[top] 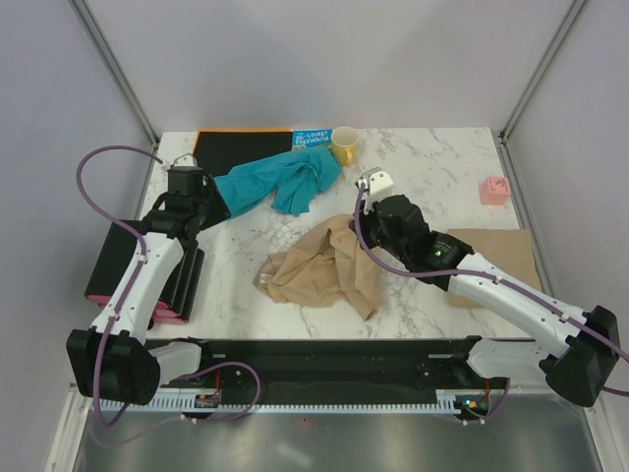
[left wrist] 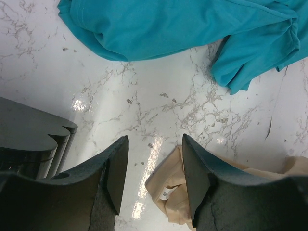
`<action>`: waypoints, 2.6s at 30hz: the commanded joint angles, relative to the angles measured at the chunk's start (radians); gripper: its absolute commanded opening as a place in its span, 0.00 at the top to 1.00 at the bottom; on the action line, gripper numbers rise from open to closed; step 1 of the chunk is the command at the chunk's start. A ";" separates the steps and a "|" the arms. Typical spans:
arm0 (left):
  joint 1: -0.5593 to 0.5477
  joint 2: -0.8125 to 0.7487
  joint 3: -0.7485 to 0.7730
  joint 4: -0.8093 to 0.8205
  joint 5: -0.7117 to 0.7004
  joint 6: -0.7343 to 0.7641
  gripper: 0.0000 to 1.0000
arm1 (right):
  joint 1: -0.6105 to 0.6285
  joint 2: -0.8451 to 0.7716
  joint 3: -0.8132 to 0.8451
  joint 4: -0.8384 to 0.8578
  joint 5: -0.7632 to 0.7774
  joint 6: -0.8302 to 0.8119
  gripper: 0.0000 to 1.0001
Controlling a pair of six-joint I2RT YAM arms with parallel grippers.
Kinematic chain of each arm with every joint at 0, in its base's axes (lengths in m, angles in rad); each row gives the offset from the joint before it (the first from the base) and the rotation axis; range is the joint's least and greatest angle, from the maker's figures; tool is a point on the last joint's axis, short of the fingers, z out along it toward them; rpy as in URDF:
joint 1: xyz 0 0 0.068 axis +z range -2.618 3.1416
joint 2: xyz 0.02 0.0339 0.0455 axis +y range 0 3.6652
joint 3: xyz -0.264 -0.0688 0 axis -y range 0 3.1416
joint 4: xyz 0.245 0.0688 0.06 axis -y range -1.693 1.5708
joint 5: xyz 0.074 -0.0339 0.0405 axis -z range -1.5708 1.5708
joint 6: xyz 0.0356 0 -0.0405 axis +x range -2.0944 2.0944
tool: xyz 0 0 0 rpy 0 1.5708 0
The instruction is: Fold and stack the t-shirts
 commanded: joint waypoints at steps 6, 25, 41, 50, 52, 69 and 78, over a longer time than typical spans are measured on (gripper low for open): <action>-0.014 -0.020 0.010 0.023 -0.017 0.040 0.44 | -0.015 0.016 -0.058 -0.027 0.138 0.012 0.91; -0.028 -0.049 0.021 0.032 -0.001 0.046 0.44 | -0.050 -0.064 0.072 -0.018 0.189 0.027 0.39; -0.028 -0.077 0.026 0.022 0.019 0.039 0.45 | -0.048 0.080 0.292 -0.136 0.062 -0.017 0.37; -0.028 -0.072 0.024 0.019 -0.001 0.040 0.45 | -0.039 0.201 0.276 -0.136 -0.291 -0.039 0.37; -0.028 -0.069 0.021 0.019 -0.004 0.036 0.44 | -0.025 0.213 0.257 -0.122 -0.331 -0.054 0.40; -0.028 -0.033 0.020 0.019 -0.012 0.037 0.45 | 0.048 0.502 0.299 -0.115 -0.477 -0.116 0.38; -0.028 -0.028 0.018 0.014 -0.024 0.037 0.45 | 0.179 0.576 0.394 -0.128 -0.501 -0.151 0.37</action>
